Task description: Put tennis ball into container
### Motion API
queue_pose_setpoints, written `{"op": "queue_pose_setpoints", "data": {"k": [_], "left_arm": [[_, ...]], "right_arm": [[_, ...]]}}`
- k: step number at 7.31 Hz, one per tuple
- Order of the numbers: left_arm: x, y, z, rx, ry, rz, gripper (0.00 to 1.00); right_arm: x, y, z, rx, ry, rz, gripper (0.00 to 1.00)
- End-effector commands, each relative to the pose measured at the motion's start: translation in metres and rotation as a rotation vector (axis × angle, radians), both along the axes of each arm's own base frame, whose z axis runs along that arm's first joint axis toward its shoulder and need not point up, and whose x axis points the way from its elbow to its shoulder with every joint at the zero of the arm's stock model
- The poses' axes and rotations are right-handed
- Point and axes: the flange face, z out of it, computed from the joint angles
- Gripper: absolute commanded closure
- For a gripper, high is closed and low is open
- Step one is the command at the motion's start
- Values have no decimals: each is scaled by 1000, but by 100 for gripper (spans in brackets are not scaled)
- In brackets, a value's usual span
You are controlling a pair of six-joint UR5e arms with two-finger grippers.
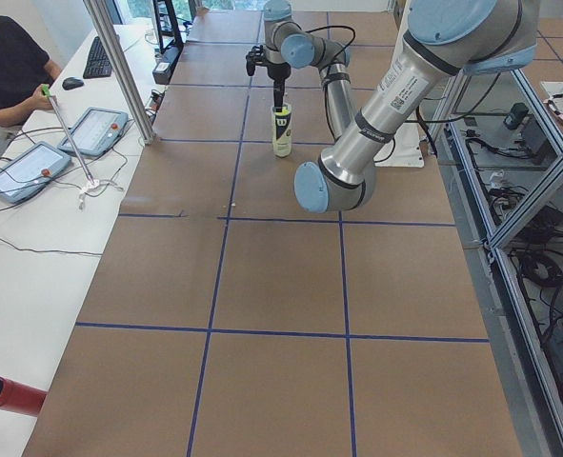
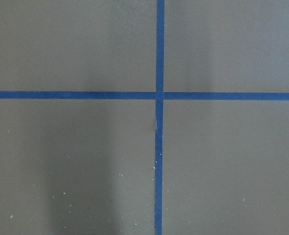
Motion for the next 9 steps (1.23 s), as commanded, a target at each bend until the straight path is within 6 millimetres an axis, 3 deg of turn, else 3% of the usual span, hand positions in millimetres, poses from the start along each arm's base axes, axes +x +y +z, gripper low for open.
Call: {"op": "queue_pose_setpoints", "data": {"k": [1,2,3,5,6,7,8,9], "left_arm": [[-104,-72,75,189,-60,0,0],[-137,-81,135,196,-77,-21,0],[-197,-99,184,167,-97,-90,0],[-304,-131,292,136,-144,-45,0],[-356,-109,373,128,-126,38,0],[-392,-104,414,98,-109,34,0],[-417,-84,445,37,-112,-6,0],[-426,-62,473,-4,-104,-13,0]], "right_arm": [[0,0,0,0,0,0,0],[0,0,0,0,0,0,0],[-1,0,0,0,0,-1,0],[0,0,0,0,0,0,0],[0,0,0,0,0,0,0],[0,0,0,0,0,0,0],[0,0,0,0,0,0,0],[0,0,0,0,0,0,0]]}}
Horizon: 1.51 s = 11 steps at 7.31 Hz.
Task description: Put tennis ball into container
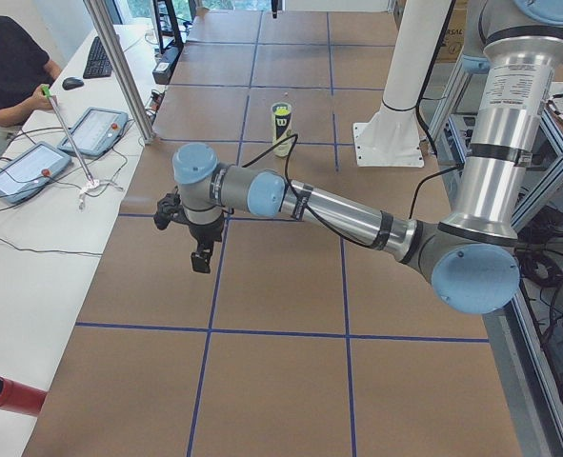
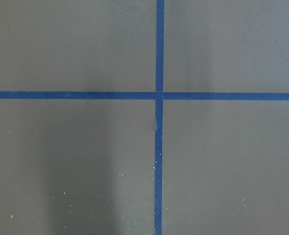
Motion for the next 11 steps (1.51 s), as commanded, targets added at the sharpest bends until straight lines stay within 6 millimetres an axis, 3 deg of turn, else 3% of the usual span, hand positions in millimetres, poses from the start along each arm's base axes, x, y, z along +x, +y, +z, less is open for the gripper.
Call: {"op": "queue_pose_setpoints", "data": {"k": [1,3,4,11], "left_arm": [[-37,41,66,17,4,19,0],[-43,51,108,-64,9,9,0],[-42,55,115,-79,8,10,0],[-41,55,112,-75,8,12,0]], "right_arm": [[0,0,0,0,0,0,0],[0,0,0,0,0,0,0],[0,0,0,0,0,0,0],[0,0,0,0,0,0,0]]}}
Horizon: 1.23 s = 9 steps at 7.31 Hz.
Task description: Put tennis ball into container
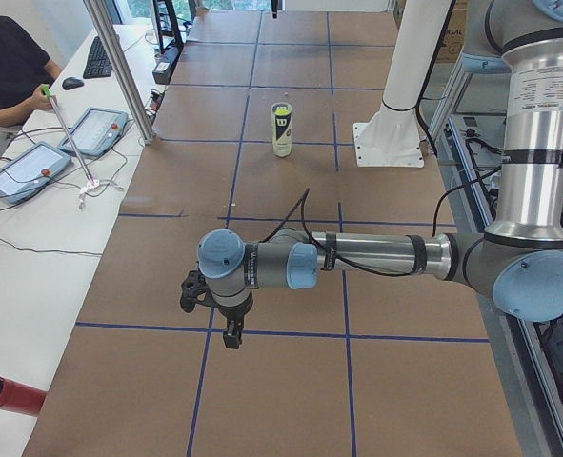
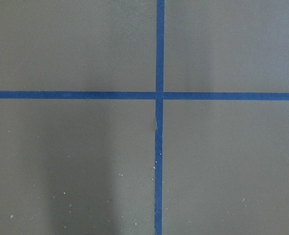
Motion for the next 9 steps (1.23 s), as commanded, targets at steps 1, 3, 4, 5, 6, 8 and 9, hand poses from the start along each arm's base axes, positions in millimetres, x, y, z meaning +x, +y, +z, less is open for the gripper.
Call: {"op": "queue_pose_setpoints", "data": {"k": [1,3,4,5,6,8,9], "left_arm": [[1,-1,-1,-1,0,0,0],[0,0,0,-2,0,-1,0],[0,0,-1,-2,0,-1,0],[0,-1,-3,2,0,-1,0],[0,-1,-4,4,0,-1,0],[0,0,-6,-2,0,-1,0],[0,-1,-6,-1,0,-1,0]], "right_arm": [[0,0,0,0,0,-1,0],[0,0,0,0,0,-1,0],[0,0,0,0,0,1,0],[0,0,0,0,0,1,0],[0,0,0,0,0,1,0],[0,0,0,0,0,-1,0],[0,0,0,0,0,1,0]]}}
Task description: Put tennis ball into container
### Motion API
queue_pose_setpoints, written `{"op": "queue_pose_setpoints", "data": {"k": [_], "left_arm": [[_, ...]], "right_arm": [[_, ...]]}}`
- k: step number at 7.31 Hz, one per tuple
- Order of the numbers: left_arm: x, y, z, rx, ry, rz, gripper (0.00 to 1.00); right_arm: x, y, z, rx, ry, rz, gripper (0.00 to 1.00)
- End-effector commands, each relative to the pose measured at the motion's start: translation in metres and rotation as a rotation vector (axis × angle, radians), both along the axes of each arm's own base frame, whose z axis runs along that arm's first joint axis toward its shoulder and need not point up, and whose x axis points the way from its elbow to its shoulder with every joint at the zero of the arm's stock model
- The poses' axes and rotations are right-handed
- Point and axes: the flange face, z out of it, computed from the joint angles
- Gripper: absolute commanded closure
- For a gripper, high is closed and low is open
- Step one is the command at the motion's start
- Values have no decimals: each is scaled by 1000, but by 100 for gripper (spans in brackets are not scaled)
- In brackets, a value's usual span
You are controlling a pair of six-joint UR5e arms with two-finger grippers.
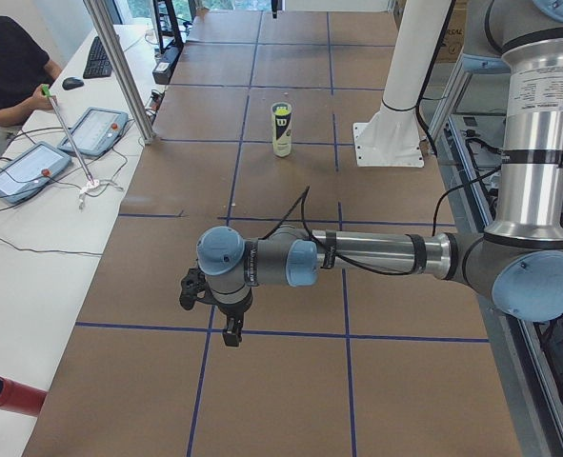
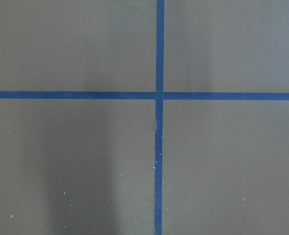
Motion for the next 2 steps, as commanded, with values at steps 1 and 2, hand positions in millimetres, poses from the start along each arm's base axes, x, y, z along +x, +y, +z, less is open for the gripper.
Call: {"op": "queue_pose_setpoints", "data": {"k": [1,2], "left_arm": [[1,0,-1,0,0,2,0],[1,-1,-2,3,0,2,0]], "right_arm": [[0,0,0,0,0,0,0],[-1,0,0,0,0,-1,0]]}}
